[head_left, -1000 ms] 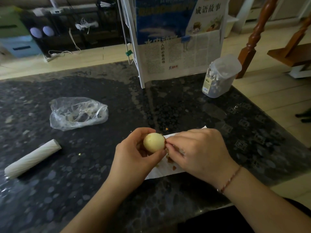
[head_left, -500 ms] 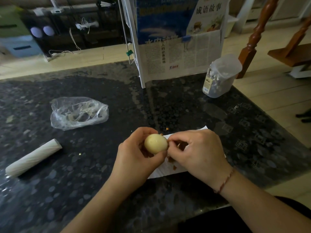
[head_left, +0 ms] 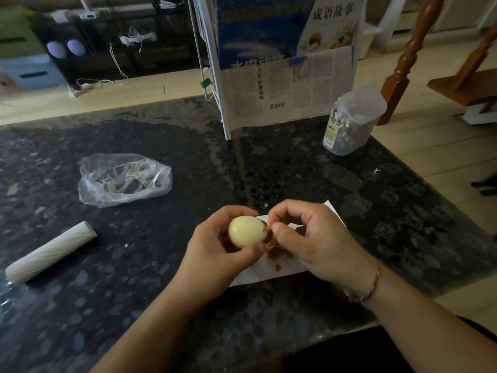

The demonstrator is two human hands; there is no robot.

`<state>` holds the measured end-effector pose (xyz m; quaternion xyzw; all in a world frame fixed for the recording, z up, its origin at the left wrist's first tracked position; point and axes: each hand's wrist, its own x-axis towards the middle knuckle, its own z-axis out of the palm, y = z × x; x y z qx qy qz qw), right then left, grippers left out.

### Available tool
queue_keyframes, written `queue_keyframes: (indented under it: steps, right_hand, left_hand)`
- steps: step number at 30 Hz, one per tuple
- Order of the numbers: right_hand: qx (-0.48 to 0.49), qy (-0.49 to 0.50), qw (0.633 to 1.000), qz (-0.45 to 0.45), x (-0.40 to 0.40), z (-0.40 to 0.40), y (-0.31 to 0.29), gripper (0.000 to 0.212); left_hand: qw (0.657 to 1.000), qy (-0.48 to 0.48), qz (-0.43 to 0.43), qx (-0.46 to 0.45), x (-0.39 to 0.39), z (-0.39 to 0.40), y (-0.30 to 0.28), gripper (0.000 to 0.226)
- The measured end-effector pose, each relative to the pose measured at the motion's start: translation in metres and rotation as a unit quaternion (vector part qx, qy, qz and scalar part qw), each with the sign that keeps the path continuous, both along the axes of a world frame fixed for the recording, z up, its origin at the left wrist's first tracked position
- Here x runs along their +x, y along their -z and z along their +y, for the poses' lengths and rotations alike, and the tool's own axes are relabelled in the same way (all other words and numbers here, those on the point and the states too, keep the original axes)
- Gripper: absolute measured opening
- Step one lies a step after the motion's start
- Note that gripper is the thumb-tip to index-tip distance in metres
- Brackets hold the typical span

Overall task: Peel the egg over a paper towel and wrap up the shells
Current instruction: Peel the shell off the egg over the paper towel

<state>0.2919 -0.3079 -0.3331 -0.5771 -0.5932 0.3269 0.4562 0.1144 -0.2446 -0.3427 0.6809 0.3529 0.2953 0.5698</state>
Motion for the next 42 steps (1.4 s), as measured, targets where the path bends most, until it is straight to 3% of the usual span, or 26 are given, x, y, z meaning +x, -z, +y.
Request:
queue_keyframes:
  steps: [5, 14, 18, 23, 29, 32, 33, 35, 36, 38, 40, 42]
  right_hand:
    - [-0.027, -0.018, 0.996, 0.081, 0.007, 0.001, -0.002, 0.012]
    - [-0.031, 0.001, 0.995, 0.096, 0.010, 0.001, -0.002, 0.014]
    - [-0.053, -0.015, 0.982, 0.179, 0.007, 0.000, -0.004, 0.024]
    - [-0.072, -0.015, 0.959, 0.275, 0.005, 0.002, -0.009, 0.019]
    - [-0.061, 0.013, 0.959, 0.275, 0.010, 0.003, -0.008, 0.019]
    - [-0.045, 0.063, 0.971, 0.227, 0.015, 0.005, -0.005, 0.018]
    - [-0.027, 0.088, 0.984, 0.155, 0.017, 0.004, -0.004, 0.016]
    - [-0.004, 0.111, 0.991, -0.080, 0.020, 0.003, -0.002, 0.009]
    - [-0.018, 0.099, 0.979, -0.180, 0.020, 0.003, 0.000, 0.005]
    - [-0.060, 0.079, 0.951, -0.294, 0.017, 0.000, 0.004, 0.009]
    - [-0.016, 0.085, 0.950, -0.299, 0.015, 0.000, 0.001, 0.007]
    - [0.066, 0.069, 0.980, -0.172, 0.011, -0.003, -0.007, 0.008]
  left_hand:
    - [0.998, -0.008, -0.040, -0.057, -0.003, 0.000, -0.001, 0.035]
    - [0.990, 0.008, -0.078, -0.118, -0.003, 0.000, -0.004, 0.037]
    - [0.981, 0.026, -0.115, -0.157, -0.007, 0.001, -0.002, 0.038]
    - [0.970, 0.051, -0.144, -0.187, -0.008, 0.002, -0.003, 0.037]
    - [0.964, 0.070, -0.159, -0.201, -0.009, 0.003, -0.004, 0.036]
    - [0.960, 0.071, -0.163, -0.214, -0.010, 0.004, -0.002, 0.038]
    - [0.956, 0.072, -0.173, -0.224, -0.010, 0.004, -0.001, 0.038]
    - [0.943, 0.077, -0.202, -0.252, -0.009, 0.004, 0.000, 0.038]
    - [0.936, 0.081, -0.215, -0.267, -0.007, 0.003, 0.000, 0.039]
    - [0.919, 0.090, -0.238, -0.302, -0.005, 0.002, 0.000, 0.043]
    - [0.903, 0.095, -0.252, -0.335, -0.003, 0.001, 0.000, 0.054]
    - [0.888, 0.098, -0.265, -0.362, -0.001, -0.001, -0.001, 0.068]
